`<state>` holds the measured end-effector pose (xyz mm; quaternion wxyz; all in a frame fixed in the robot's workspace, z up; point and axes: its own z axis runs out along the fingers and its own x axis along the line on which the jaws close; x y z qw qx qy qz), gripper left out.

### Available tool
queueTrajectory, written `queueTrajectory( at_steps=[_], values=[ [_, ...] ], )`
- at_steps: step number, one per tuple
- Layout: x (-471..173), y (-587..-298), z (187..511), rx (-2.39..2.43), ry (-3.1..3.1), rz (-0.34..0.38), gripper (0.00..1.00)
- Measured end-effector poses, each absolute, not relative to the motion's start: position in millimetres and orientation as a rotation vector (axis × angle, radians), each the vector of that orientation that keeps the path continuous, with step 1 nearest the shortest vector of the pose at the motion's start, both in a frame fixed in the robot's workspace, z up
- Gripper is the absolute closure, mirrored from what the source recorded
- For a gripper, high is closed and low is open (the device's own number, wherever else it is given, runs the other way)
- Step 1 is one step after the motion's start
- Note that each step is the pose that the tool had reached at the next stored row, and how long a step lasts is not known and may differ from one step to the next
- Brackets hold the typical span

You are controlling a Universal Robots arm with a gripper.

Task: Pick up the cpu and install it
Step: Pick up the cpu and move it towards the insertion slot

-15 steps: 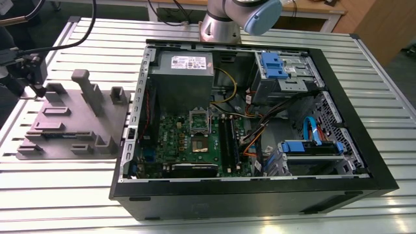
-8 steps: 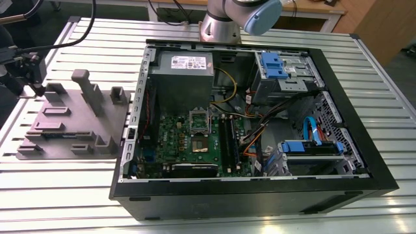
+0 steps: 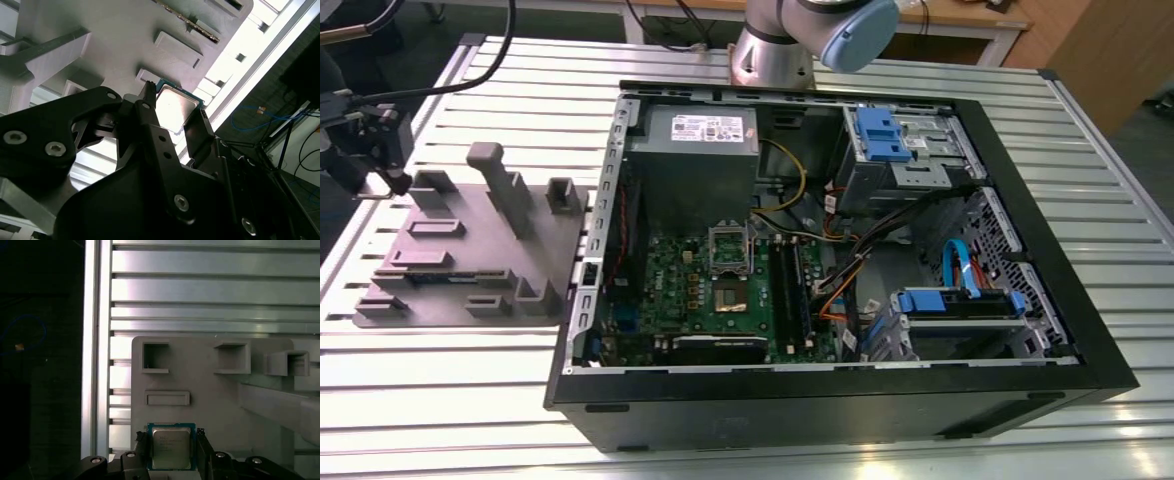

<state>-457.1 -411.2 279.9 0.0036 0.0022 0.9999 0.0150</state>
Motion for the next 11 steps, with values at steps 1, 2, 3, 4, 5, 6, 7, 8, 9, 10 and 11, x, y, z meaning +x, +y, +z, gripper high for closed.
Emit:
queueTrajectory(
  at_steps=[1, 2, 3, 4, 5, 6, 7, 8, 9, 10, 11],
  values=[
    [-457.1, -411.2, 280.1, 0.007, 3.134, 0.047, 0.53],
    [-457.1, -411.2, 280.4, 0.007, 3.134, 0.047, 0.53],
    [-457.1, -411.2, 280.6, 0.007, 3.134, 0.047, 0.53],
    [-457.1, -411.2, 280.9, 0.007, 3.134, 0.047, 0.53],
    [-457.1, -411.2, 281.4, 0.007, 3.134, 0.047, 0.53],
    [-457.1, -411.2, 281.9, 0.007, 3.134, 0.047, 0.53],
    [-457.1, -411.2, 282.2, 0.007, 3.134, 0.047, 0.53],
    [-457.1, -411.2, 282.8, 0.007, 3.134, 0.047, 0.53],
    [-457.1, -411.2, 283.3, 0.007, 3.134, 0.047, 0.53],
    [-457.1, -411.2, 283.8, 0.007, 3.134, 0.047, 0.53],
    [-457.1, -411.2, 284.2, 0.007, 3.134, 0.047, 0.53]
  ],
)
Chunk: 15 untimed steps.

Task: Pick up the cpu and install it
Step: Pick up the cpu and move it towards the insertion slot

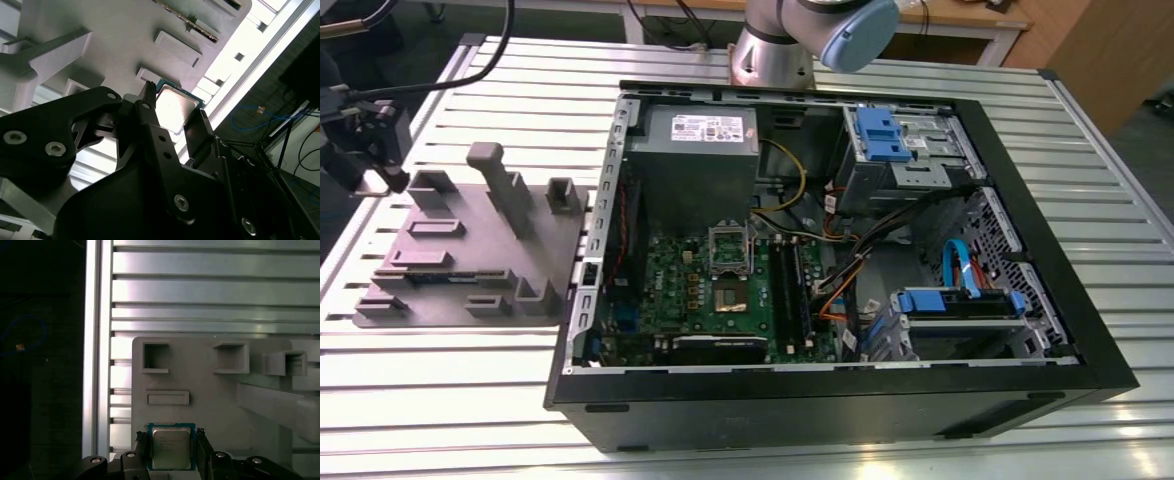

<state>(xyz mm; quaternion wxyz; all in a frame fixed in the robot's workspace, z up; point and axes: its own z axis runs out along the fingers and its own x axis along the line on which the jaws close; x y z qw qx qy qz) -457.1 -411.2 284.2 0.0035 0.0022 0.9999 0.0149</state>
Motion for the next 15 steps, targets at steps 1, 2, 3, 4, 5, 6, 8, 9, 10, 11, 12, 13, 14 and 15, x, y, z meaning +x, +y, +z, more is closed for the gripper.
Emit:
queueTrajectory(
  at_steps=[1, 2, 3, 4, 5, 6, 8, 9, 10, 11, 12, 13, 14, 15],
  values=[
    [-457.1, -411.2, 284.7, 0.007, 3.134, 0.047, 0.53],
    [-457.1, -411.2, 285.2, 0.007, 3.134, 0.047, 0.53],
    [-457.1, -411.2, 285.7, 0.007, 3.134, 0.047, 0.53],
    [-457.1, -411.2, 286.3, 0.007, 3.134, 0.047, 0.53],
    [-457.1, -411.2, 286.9, 0.007, 3.134, 0.047, 0.53],
    [-457.1, -411.2, 287.6, 0.007, 3.134, 0.047, 0.53],
    [-457.1, -411.2, 288.9, 0.007, 3.134, 0.047, 0.53],
    [-457.1, -411.2, 289.6, 0.007, 3.134, 0.047, 0.53],
    [-457.1, -411.2, 290.1, 0.007, 3.134, 0.047, 0.53],
    [-457.1, -411.2, 290.8, 0.007, 3.134, 0.047, 0.53],
    [-457.1, -411.2, 291.5, 0.007, 3.134, 0.047, 0.53],
    [-457.1, -411.2, 292.1, 0.007, 3.134, 0.047, 0.53],
    [-457.1, -411.2, 292.8, 0.007, 3.134, 0.047, 0.53],
    [-457.1, -411.2, 293.5, 0.007, 3.134, 0.047, 0.53]
  ],
)
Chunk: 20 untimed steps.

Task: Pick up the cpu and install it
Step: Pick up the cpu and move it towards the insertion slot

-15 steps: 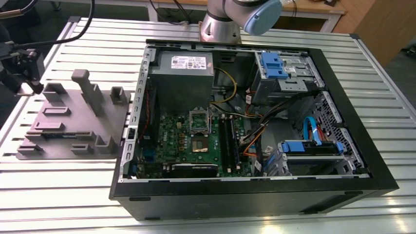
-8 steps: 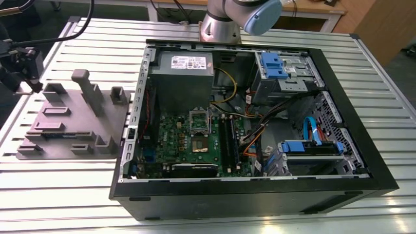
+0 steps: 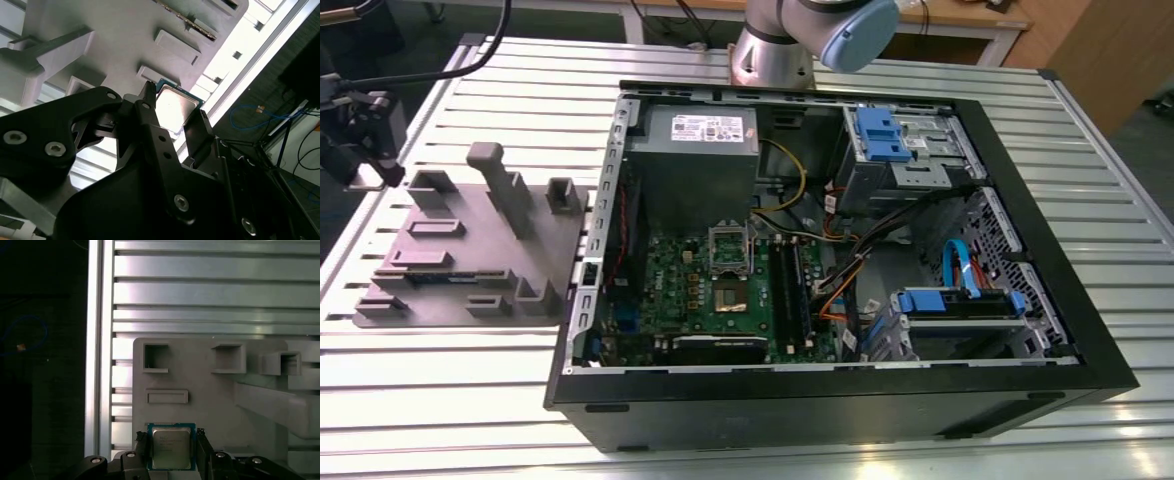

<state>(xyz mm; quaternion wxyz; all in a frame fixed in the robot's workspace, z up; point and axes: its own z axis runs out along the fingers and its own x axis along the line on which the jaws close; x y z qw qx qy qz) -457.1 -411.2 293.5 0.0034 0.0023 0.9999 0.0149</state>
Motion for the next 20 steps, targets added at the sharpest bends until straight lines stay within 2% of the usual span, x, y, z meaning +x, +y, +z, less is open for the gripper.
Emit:
queueTrajectory(
  at_steps=[20],
  values=[
    [-457.1, -410.6, 301.2, 0.007, 3.134, 0.047, 0.53]
  ],
)
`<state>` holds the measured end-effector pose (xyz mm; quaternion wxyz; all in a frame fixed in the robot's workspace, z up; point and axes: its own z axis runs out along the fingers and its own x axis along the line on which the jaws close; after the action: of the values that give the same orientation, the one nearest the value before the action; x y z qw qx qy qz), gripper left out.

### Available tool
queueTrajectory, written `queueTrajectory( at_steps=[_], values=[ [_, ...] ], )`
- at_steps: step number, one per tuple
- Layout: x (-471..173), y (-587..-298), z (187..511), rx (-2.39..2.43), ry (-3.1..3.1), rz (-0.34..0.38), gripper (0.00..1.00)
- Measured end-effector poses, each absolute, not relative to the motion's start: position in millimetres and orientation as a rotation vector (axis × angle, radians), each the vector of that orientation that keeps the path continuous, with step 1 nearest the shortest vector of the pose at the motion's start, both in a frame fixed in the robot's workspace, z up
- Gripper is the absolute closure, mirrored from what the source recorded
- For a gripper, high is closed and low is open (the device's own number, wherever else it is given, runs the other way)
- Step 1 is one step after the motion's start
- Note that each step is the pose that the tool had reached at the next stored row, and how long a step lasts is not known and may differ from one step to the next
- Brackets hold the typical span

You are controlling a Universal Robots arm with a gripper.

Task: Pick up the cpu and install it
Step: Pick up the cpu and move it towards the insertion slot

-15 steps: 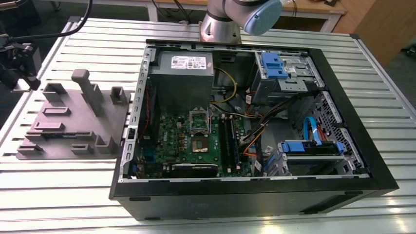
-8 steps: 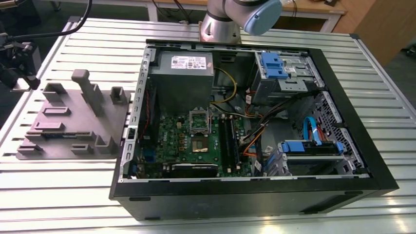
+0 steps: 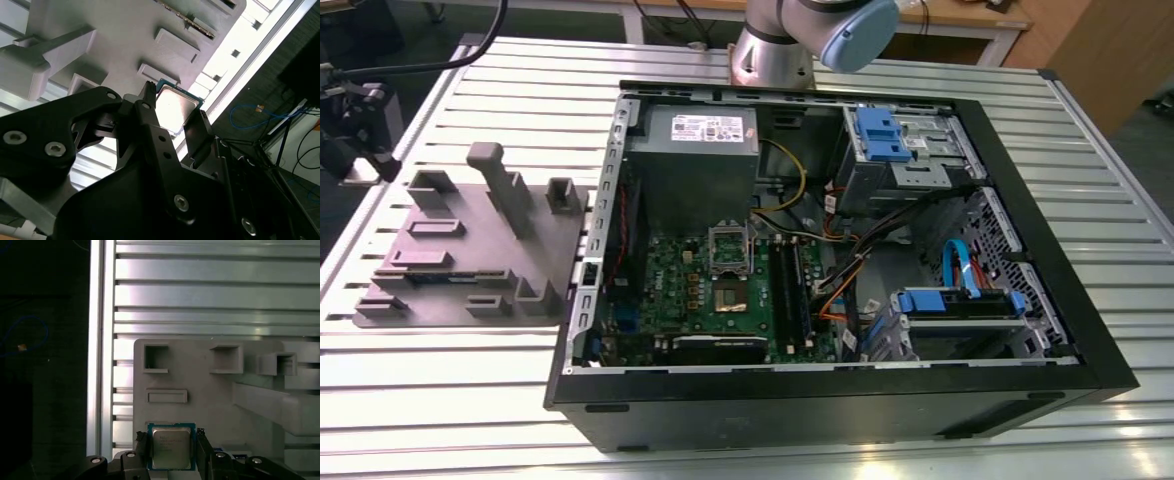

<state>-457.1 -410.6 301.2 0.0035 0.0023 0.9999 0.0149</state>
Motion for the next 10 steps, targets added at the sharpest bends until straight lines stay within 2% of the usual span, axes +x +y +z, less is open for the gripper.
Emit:
queueTrajectory(
  at_steps=[10],
  values=[
    [-457.1, -410.7, 307.3, 0.007, 3.134, 0.047, 0.53]
  ],
)
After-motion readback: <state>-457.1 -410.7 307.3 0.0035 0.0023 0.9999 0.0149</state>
